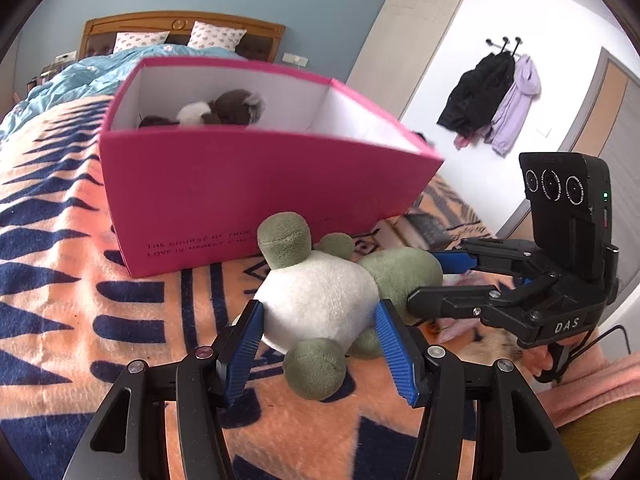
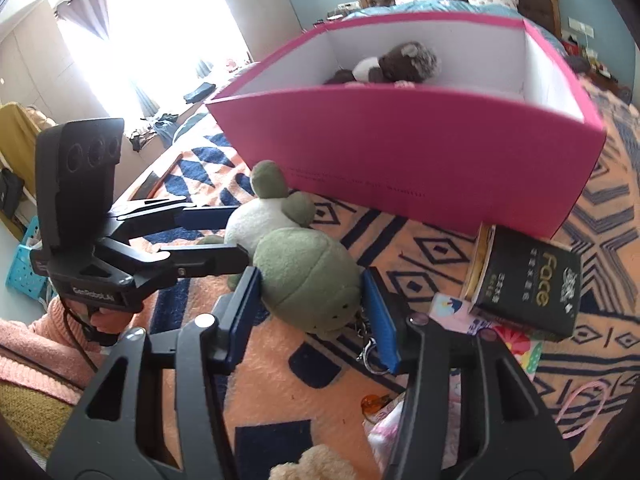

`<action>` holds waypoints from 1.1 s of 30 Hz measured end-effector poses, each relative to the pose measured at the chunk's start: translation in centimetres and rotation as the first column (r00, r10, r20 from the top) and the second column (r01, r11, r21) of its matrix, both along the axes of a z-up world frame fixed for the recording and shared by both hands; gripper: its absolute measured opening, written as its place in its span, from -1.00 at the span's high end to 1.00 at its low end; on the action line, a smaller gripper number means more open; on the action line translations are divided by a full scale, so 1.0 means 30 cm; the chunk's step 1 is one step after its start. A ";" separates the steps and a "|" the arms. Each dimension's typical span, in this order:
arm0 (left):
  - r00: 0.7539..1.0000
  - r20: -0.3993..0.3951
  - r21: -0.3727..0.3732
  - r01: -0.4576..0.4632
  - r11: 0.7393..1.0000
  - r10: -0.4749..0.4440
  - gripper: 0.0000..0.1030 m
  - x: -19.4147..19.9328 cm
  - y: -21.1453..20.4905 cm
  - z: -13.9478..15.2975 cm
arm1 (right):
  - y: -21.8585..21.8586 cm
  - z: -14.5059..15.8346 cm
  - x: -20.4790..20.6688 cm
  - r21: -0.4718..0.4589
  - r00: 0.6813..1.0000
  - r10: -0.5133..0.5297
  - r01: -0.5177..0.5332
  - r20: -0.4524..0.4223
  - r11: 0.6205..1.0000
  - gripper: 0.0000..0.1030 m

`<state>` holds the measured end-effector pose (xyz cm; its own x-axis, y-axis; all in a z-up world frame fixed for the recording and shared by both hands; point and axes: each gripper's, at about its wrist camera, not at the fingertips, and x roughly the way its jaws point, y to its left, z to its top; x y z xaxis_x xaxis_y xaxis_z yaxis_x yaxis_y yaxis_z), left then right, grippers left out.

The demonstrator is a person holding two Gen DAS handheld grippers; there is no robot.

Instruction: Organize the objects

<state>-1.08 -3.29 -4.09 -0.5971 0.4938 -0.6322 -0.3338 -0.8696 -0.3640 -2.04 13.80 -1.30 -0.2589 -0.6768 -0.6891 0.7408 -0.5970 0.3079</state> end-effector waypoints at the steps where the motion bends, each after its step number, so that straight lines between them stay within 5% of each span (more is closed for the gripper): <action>1: 1.000 -0.011 0.005 -0.001 1.000 0.001 -0.12 0.010 -0.002 0.017 | 0.003 0.013 0.004 -0.006 1.000 0.004 -0.004 -0.008 1.000 -0.04; 9: 0.988 -0.151 -0.015 -0.037 0.999 0.034 -0.12 0.053 -0.009 0.197 | 0.014 0.174 0.032 -0.067 0.993 0.038 -0.046 -0.109 0.997 -0.04; 19: 0.945 -0.312 -0.054 -0.119 0.991 0.097 -0.12 -0.028 -0.049 0.415 | -0.036 0.383 -0.061 -0.150 0.971 0.056 -0.092 -0.232 0.984 -0.04; 33: 0.954 -0.228 -0.015 -0.202 0.979 0.194 -0.12 -0.330 -0.156 0.395 | -0.178 0.457 -0.319 -0.110 0.957 0.056 -0.091 -0.284 0.990 -0.04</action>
<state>-11.00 -7.99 7.75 -0.8088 0.3298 -0.4868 -0.2225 -0.9380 -0.2658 -11.60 8.47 12.42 -0.3758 -0.7751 -0.5080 0.8481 -0.5086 0.1486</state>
